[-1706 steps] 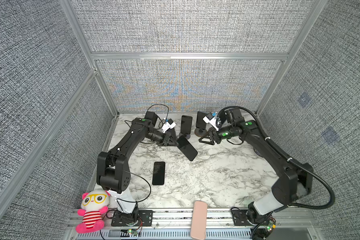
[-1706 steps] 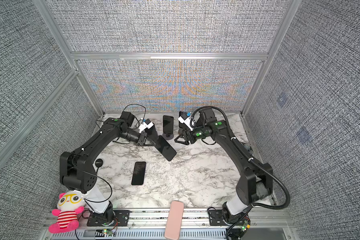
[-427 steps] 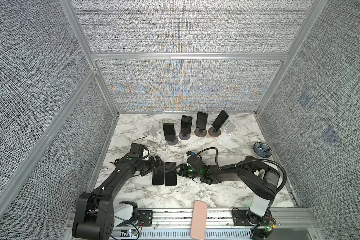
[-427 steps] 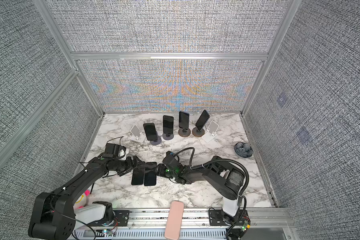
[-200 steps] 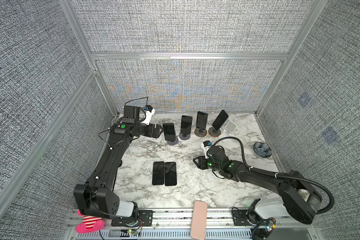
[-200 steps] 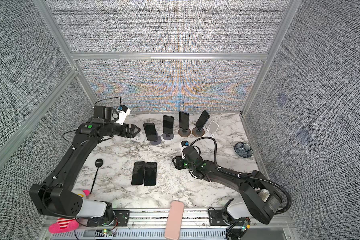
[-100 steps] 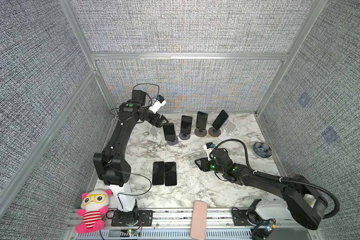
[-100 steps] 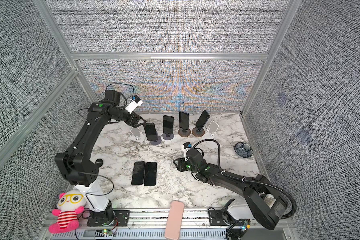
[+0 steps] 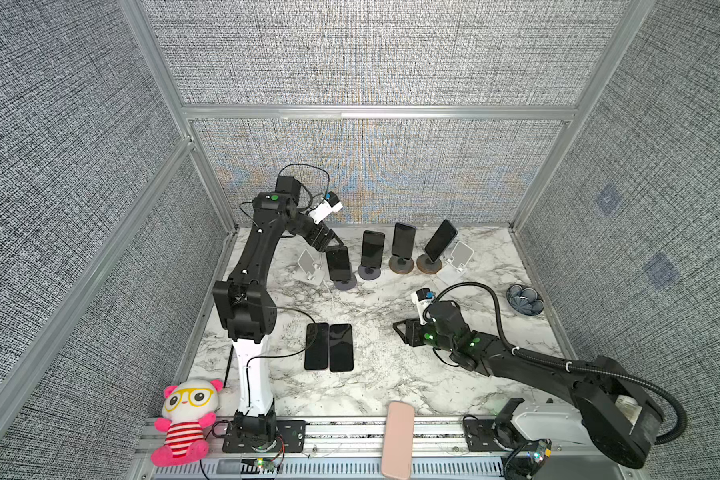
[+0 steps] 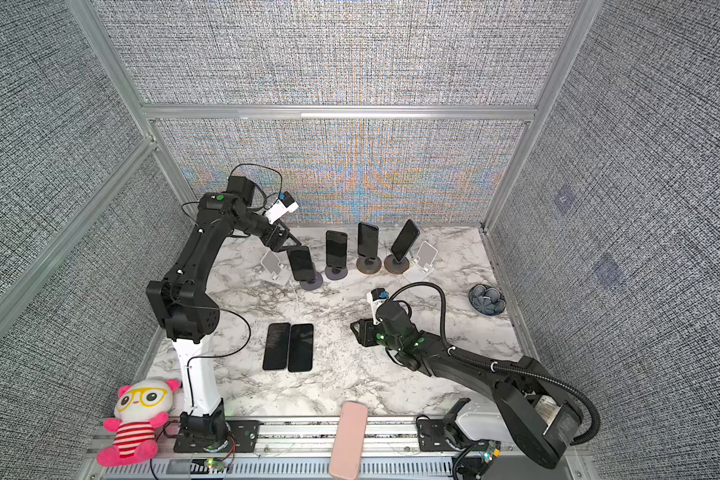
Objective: Remove the phone from the phone stand
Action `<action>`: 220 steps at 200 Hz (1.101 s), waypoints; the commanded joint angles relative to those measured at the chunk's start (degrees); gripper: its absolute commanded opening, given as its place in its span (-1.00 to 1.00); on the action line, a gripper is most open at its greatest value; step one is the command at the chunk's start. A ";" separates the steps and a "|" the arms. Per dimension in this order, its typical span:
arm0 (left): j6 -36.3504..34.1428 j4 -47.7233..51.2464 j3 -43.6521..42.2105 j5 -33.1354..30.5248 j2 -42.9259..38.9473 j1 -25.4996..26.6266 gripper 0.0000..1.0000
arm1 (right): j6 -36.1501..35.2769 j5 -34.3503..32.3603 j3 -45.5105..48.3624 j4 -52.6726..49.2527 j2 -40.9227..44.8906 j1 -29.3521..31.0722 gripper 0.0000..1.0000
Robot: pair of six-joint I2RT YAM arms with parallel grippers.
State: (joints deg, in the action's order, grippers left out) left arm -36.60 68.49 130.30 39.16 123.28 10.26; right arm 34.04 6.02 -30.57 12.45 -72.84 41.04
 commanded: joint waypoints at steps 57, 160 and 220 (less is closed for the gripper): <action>-2.95 -0.39 -1.58 0.31 3.32 0.11 0.81 | 1.02 -1.01 0.28 0.43 -0.52 -0.31 -0.01; 1.24 -4.23 -2.34 0.76 6.21 0.24 0.00 | 1.90 -0.50 0.77 1.84 -2.00 -0.87 -0.02; 1.61 -3.89 -3.02 -0.18 6.47 0.20 -0.43 | 1.75 -0.05 1.07 3.10 -3.26 -0.83 -0.02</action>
State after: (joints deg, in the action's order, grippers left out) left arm -35.29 64.90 127.70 39.07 129.43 10.46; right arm 35.73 6.07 -29.87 13.80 -75.57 40.12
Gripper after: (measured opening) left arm 0.304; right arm 0.492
